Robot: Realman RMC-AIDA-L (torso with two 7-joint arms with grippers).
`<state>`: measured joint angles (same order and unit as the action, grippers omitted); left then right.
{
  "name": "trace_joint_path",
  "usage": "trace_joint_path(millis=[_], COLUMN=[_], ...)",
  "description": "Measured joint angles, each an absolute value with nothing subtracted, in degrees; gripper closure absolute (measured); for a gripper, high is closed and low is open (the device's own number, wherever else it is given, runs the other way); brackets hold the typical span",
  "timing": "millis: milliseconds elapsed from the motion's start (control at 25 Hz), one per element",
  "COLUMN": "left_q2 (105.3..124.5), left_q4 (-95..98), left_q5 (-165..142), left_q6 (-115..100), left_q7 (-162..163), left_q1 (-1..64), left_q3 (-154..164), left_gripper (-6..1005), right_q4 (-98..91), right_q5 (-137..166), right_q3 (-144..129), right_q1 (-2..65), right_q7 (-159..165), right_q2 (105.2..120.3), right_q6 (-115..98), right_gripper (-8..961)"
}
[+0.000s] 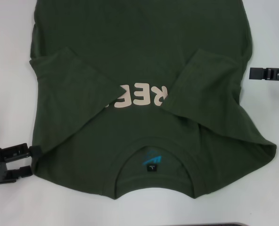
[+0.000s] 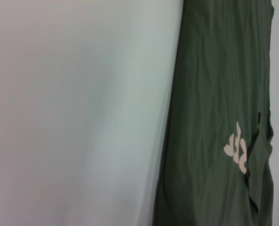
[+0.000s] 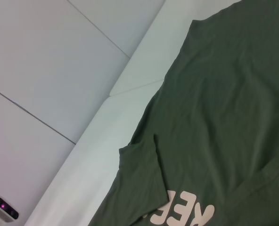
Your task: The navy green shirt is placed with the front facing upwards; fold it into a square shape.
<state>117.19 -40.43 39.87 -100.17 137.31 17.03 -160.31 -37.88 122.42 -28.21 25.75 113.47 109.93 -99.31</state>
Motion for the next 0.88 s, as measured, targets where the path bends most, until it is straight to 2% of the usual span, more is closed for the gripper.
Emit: trace_joint_path(millis=[560, 880], left_q2=[117.95, 117.65], left_q4=[-40.25, -40.29], left_q5=[39.83, 39.82], left_q6=[-99.26, -99.14], left_q7=[139.24, 139.37], left_q1=[17.93, 17.55], left_q3=[-160.19, -160.80], left_gripper=[85, 98], right_q4=[-37.88, -37.88], right_q5=[122.34, 122.34], right_q3=[-28.21, -28.21], right_q1=[25.67, 25.69], right_q7=[113.46, 113.46], right_q2=[109.95, 110.03], right_q6=[-99.32, -99.27], right_gripper=[136, 135])
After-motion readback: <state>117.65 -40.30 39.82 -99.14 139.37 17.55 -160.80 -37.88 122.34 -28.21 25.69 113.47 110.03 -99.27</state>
